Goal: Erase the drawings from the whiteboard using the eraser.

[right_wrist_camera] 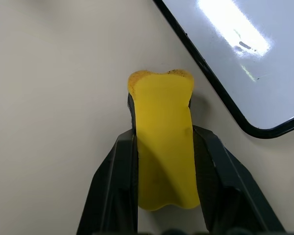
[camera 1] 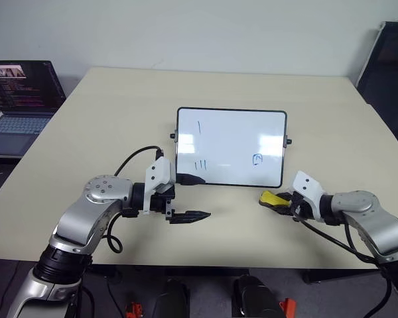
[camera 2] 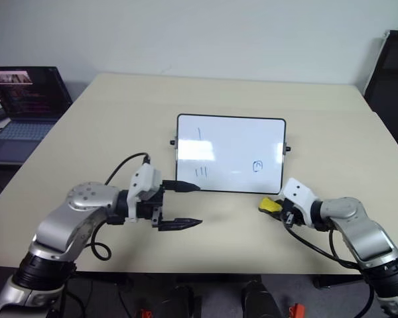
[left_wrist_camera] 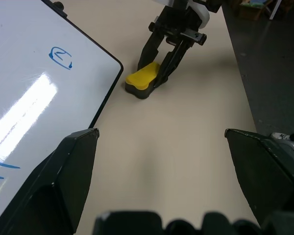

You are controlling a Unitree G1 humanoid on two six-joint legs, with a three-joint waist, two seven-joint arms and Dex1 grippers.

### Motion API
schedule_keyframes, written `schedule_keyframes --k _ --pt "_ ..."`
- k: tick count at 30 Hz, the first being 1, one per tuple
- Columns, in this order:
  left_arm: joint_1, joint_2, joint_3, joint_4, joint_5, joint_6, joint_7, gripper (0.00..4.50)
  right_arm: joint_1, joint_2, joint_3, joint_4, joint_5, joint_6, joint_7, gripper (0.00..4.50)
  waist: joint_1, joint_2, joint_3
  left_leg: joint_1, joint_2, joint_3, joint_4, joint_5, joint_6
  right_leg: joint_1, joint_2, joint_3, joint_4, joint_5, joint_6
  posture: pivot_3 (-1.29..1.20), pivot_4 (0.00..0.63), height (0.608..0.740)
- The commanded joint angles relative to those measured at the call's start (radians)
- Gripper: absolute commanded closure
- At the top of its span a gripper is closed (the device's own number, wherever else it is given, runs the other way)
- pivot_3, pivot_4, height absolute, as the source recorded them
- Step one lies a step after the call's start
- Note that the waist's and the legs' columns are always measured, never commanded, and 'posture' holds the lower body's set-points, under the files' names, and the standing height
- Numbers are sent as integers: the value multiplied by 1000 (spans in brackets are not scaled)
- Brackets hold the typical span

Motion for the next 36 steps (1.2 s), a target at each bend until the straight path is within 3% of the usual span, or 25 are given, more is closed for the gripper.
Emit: schedule_keyframes --k 1,9,14,22,25,31,36 --pt "4 11 25 -33 -8 -7 3 0 -5 2 -39 -34 16 5 3 3344 0 0 0 0 0 0 0 0 0 0 0 0 0 0 0 0 150 740" --pt "11 -8 62 -45 -23 41 90 0 72 -15 -126 -205 53 91 -51 3356 2 0 0 0 0 0 0 0 0 0 0 0 0 0 0 0 150 740" --pt "12 -12 75 -64 -51 78 115 0 81 61 -159 -367 58 174 -183 3356 0 0 0 0 0 0 0 0 0 0 0 0 1 0 0 0 150 740" --pt "-15 16 67 -31 -58 79 66 0 -47 271 -33 -327 -119 211 -480 3356 -2 0 0 0 0 0 0 0 0 0 0 0 1 0 0 0 150 740" --pt "-31 18 48 -27 -51 78 44 0 -116 264 26 -226 -227 177 -529 3357 -1 0 0 0 0 0 0 0 0 0 0 0 1 0 0 0 150 740" --pt "-42 15 25 -42 -41 90 35 0 -172 269 17 -124 -278 147 -542 3357 6 0 0 -1 0 0 -1 0 0 -1 0 0 0 0 0 0 150 740" --pt "-36 17 28 -56 -46 100 42 0 -148 227 90 -138 -272 195 -431 3358 1 0 0 -1 0 0 0 0 0 -1 0 0 0 0 0 0 150 740"
